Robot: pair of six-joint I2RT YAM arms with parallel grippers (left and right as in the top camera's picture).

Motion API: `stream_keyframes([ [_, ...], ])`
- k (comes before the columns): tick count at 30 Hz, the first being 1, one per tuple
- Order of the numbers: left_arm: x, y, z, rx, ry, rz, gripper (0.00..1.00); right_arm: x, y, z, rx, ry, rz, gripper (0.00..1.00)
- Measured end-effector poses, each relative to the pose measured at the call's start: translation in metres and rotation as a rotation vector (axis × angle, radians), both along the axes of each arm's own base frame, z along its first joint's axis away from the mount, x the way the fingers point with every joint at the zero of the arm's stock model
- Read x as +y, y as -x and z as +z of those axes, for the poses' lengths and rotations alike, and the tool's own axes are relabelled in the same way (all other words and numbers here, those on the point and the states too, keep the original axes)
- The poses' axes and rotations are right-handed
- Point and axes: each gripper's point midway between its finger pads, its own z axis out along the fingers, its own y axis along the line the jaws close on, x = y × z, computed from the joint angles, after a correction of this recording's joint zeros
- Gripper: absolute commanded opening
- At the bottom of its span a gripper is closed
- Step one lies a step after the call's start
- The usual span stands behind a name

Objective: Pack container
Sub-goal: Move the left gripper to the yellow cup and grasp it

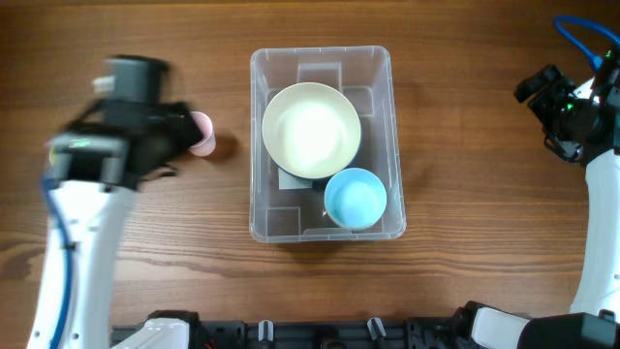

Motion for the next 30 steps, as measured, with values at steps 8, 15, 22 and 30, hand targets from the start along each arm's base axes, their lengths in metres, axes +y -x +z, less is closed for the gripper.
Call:
stream_keyframes([
  [8, 0.197, 0.034, -0.046, 0.111, 0.044, 0.654, 0.74, 0.000, 0.000, 0.000, 0.000, 0.000, 0.000, 0.99],
  [15, 0.258, 0.032, -0.138, 0.252, 0.186, 0.797, 0.63, 0.000, 0.000, 0.000, 0.000, 0.000, 0.000, 1.00],
  [22, 0.260, 0.004, -0.185, 0.260, 0.272, 0.692, 0.54, 0.000, 0.000, 0.000, 0.000, 0.000, 0.000, 0.99],
  [30, 0.259, 0.002, -0.185, 0.257, 0.269, 0.658, 0.04, 0.000, 0.000, 0.000, 0.000, 0.000, 0.000, 1.00],
])
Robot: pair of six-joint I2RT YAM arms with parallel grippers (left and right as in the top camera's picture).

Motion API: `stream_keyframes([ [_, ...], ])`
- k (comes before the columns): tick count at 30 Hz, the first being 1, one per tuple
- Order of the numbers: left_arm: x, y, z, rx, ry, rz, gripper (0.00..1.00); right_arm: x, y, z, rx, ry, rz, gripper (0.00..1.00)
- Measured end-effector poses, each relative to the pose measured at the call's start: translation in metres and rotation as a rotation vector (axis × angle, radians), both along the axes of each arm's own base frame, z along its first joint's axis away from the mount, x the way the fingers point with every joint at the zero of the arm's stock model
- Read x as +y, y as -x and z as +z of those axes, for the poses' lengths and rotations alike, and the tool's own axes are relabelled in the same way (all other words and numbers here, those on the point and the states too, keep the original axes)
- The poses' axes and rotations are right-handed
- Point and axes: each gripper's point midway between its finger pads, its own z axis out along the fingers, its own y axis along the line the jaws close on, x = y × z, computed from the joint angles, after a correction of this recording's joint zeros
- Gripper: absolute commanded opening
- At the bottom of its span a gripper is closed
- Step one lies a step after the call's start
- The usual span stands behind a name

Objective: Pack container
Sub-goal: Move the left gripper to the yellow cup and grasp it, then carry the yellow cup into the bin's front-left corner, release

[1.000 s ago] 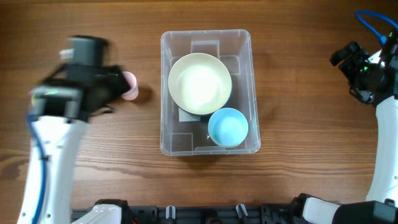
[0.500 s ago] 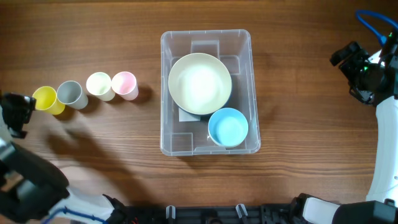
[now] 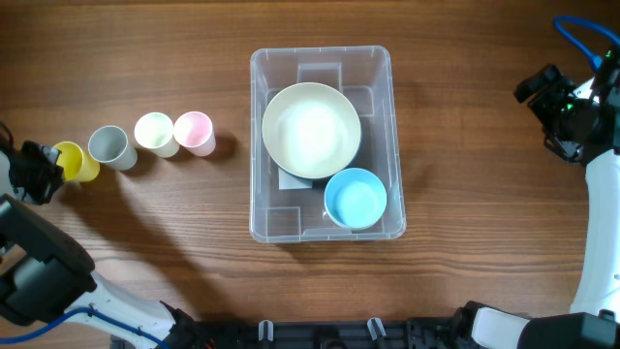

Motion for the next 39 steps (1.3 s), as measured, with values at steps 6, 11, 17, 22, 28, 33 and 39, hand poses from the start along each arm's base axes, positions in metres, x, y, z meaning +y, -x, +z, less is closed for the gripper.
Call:
stream_keyframes([
  [6, -0.003, 0.034, 0.026, 0.072, 0.001, 0.091, 0.04, 0.000, 0.000, 0.000, 0.000, 0.000, 0.000, 0.99],
  [11, -0.053, 0.021, 0.138, -0.150, -0.120, -0.027, 0.04, 0.000, 0.000, 0.000, 0.000, 0.000, 0.000, 0.99],
  [17, -0.270, 0.008, 0.198, -0.294, -0.083, -0.735, 0.04, 0.000, 0.000, 0.000, 0.000, 0.000, 0.000, 1.00],
  [22, -0.391, 0.038, 0.169, -0.203, -0.060, -1.148, 0.04, 0.000, 0.000, 0.000, 0.000, 0.000, 0.000, 1.00],
  [28, -0.424, 0.061, 0.124, -0.099, -0.100, -1.229, 0.04, 0.000, 0.000, 0.000, 0.000, 0.000, 0.000, 1.00],
  [33, -0.420, 0.063, 0.059, 0.005, -0.112, -1.198, 0.11, 0.000, 0.000, 0.000, 0.000, 0.000, 0.000, 1.00],
  [39, -0.423, 0.059, 0.038, 0.020, -0.106, -1.172, 0.50, 0.000, 0.000, 0.000, 0.000, 0.000, 0.000, 1.00],
])
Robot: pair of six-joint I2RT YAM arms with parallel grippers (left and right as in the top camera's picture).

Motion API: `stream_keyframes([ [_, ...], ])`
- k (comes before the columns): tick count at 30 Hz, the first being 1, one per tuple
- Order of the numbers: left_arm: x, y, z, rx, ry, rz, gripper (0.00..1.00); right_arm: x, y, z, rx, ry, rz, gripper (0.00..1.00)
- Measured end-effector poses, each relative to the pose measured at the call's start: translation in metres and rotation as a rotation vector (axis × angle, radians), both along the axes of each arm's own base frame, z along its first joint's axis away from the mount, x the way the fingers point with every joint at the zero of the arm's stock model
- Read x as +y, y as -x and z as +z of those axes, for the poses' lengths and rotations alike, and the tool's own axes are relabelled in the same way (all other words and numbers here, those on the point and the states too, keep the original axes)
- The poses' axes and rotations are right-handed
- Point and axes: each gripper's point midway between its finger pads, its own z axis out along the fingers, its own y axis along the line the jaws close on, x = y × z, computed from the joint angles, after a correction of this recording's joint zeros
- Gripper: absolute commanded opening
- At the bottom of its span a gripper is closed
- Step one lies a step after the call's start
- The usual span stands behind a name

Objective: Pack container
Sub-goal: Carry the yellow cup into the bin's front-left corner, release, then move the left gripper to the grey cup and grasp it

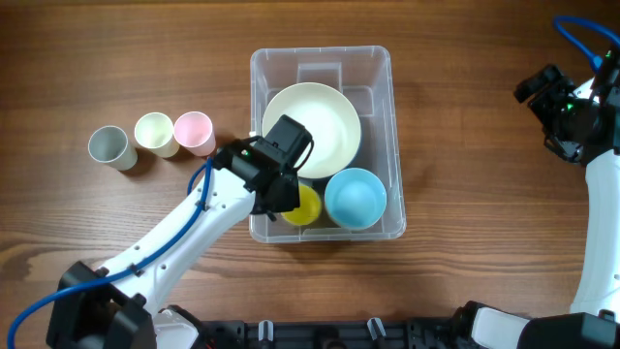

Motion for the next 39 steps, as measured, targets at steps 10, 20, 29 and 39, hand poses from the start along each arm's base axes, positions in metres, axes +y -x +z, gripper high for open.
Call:
stream_keyframes([
  [10, 0.071, -0.064, 0.172, -0.406, 0.056, 0.238, 0.84, 0.000, 0.000, 0.000, 0.000, 0.000, 0.000, 1.00],
  [20, 0.314, -0.071, 0.135, -0.300, -0.085, 0.952, 0.79, 0.000, 0.000, 0.000, 0.000, 0.000, 0.000, 1.00],
  [29, 0.348, -0.107, -0.015, 0.034, 0.103, 0.896, 0.51, 0.000, 0.000, 0.000, 0.000, 0.000, 0.000, 1.00],
  [39, 0.344, -0.096, -0.039, 0.137, 0.113, 0.871, 0.04, 0.000, 0.000, 0.000, 0.000, 0.000, 0.000, 1.00],
])
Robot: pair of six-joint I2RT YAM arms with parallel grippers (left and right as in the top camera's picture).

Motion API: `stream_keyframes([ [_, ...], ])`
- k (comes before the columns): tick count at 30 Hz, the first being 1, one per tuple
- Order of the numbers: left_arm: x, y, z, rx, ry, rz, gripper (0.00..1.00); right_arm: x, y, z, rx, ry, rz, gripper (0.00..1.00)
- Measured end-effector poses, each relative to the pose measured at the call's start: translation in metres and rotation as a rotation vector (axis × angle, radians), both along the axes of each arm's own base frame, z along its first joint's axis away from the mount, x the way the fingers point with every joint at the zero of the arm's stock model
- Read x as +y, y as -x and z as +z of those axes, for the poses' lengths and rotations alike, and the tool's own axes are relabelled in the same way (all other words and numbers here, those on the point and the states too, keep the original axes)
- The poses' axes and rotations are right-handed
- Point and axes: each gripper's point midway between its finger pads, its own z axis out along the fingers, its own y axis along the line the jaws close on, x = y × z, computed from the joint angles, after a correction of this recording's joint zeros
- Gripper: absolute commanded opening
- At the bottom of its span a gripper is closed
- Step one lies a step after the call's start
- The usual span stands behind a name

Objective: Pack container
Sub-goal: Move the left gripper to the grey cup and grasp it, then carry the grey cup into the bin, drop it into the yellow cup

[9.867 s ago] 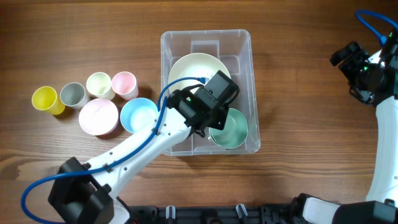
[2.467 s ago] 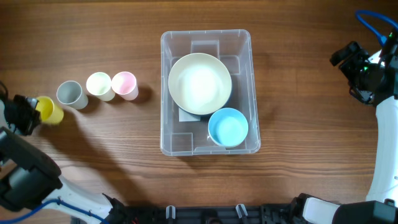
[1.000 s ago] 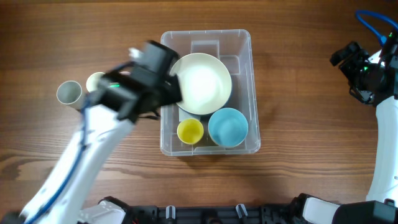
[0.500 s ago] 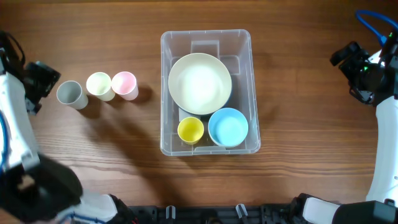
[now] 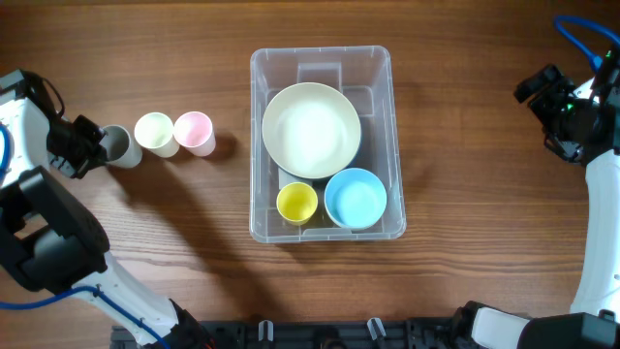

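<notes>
A clear plastic container stands mid-table. Inside it are a large white bowl, a blue cup and a yellow cup at its near end. Left of it stand a pink cup, a cream cup and a grey cup in a row. My left gripper is at the grey cup's left side and covers part of it; whether it grips the cup does not show. My right gripper hangs far right, away from everything.
The wooden table bears nothing else. The left arm's body runs along the left edge toward the front. The arm bases line the front edge.
The left gripper was over the container's near end with the yellow cup. Now the yellow cup stands alone in the container and the gripper is at the grey cup, far left. The right arm is unchanged.
First the left arm was blurred over the cups left of the container. Then its gripper was at the yellow cup, the leftmost of the row. Later the yellow cup was at the container's near end under the gripper. Now it stands inside, and the gripper is at the grey cup.
</notes>
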Motion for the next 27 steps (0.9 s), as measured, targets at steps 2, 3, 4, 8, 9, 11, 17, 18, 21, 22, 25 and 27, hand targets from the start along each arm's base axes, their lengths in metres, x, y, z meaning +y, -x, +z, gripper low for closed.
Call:
stream_keyframes([
  [2, 0.002, 0.013, 0.011, 0.029, -0.015, 0.027, 0.04, 0.000, 0.000, 0.000, 0.000, 0.000, 0.000, 0.99],
  [3, 0.005, 0.019, 0.022, 0.026, -0.034, 0.042, 0.04, 0.000, 0.000, 0.000, 0.000, 0.000, 0.000, 0.99],
  [4, 0.005, 0.024, 0.034, 0.018, -0.051, 0.054, 0.04, 0.000, 0.000, 0.000, 0.000, 0.000, 0.000, 1.00],
  [8, -0.010, 0.038, 0.125, -0.147, -0.172, 0.059, 0.04, 0.000, 0.000, 0.000, 0.000, 0.000, 0.000, 0.99],
  [9, -0.029, 0.042, 0.150, -0.201, -0.196, 0.019, 0.04, 0.000, 0.000, 0.000, 0.000, 0.000, 0.000, 1.00],
  [11, -0.082, 0.045, 0.185, -0.289, -0.207, -0.128, 0.04, 0.000, 0.000, 0.000, 0.000, 0.000, 0.000, 1.00],
  [17, -0.246, 0.052, 0.197, -0.382, -0.120, -0.663, 0.04, 0.000, 0.000, 0.000, 0.000, 0.000, 0.000, 1.00],
  [18, -0.266, 0.057, 0.190, -0.370, -0.103, -0.732, 0.04, 0.000, 0.000, 0.000, 0.000, 0.000, 0.000, 1.00],
  [21, -0.305, 0.073, 0.166, -0.322, -0.082, -0.871, 0.04, 0.000, 0.000, 0.000, 0.000, 0.000, 0.000, 1.00],
  [22, -0.322, 0.084, 0.150, -0.279, -0.081, -0.928, 0.04, 0.000, 0.000, 0.000, 0.000, 0.000, 0.000, 0.99],
  [25, -0.334, 0.098, 0.127, -0.218, -0.083, -0.976, 0.04, 0.000, 0.000, 0.000, 0.000, 0.000, 0.000, 1.00],
  [27, -0.340, 0.101, 0.115, -0.205, -0.081, -0.992, 0.04, 0.000, 0.000, 0.000, 0.000, 0.000, 0.000, 1.00],
])
